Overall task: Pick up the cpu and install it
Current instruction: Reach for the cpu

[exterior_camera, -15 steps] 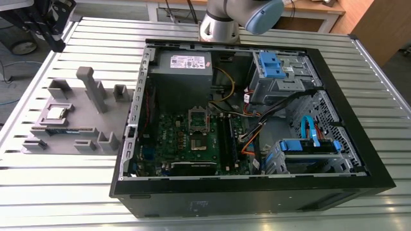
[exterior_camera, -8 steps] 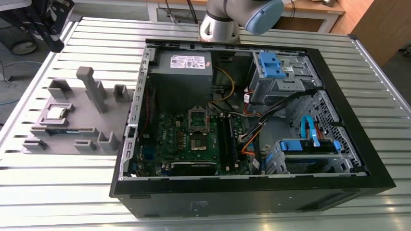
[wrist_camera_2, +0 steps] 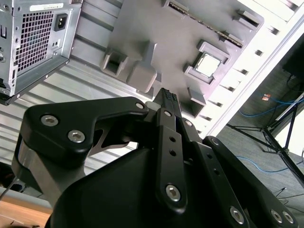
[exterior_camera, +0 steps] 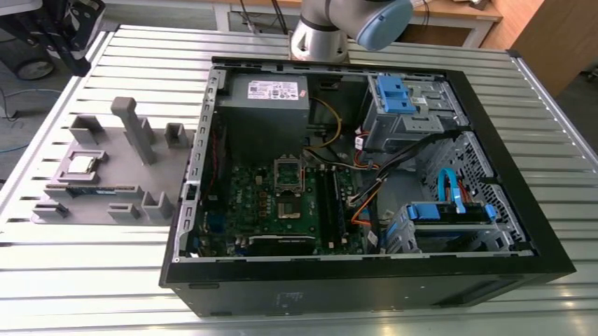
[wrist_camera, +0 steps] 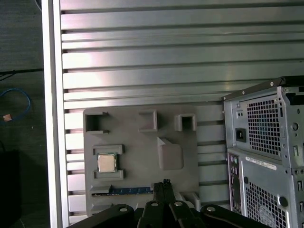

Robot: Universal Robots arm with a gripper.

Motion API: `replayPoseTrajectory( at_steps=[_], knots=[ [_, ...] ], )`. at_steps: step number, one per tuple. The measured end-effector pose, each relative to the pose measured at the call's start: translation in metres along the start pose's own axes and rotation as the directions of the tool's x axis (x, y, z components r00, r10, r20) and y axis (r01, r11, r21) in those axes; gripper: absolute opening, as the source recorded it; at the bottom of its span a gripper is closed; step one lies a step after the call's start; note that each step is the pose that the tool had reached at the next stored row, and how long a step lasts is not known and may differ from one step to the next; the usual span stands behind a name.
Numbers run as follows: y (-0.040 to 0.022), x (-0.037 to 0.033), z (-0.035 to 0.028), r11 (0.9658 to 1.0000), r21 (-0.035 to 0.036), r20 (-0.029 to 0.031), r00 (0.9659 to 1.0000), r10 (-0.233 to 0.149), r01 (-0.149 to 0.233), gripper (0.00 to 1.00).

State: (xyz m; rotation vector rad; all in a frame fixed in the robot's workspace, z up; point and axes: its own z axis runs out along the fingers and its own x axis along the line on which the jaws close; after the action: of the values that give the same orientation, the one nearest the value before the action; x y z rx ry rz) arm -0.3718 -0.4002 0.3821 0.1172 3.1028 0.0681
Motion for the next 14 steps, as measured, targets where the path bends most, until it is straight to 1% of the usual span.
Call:
replayPoseTrajectory(
  at_steps=[14],
  knots=[
    [-0.0002,0.0032,0.0001,1.0000,0.0001,-0.0001,1.0000,0.000,0.000,0.11]
  ],
)
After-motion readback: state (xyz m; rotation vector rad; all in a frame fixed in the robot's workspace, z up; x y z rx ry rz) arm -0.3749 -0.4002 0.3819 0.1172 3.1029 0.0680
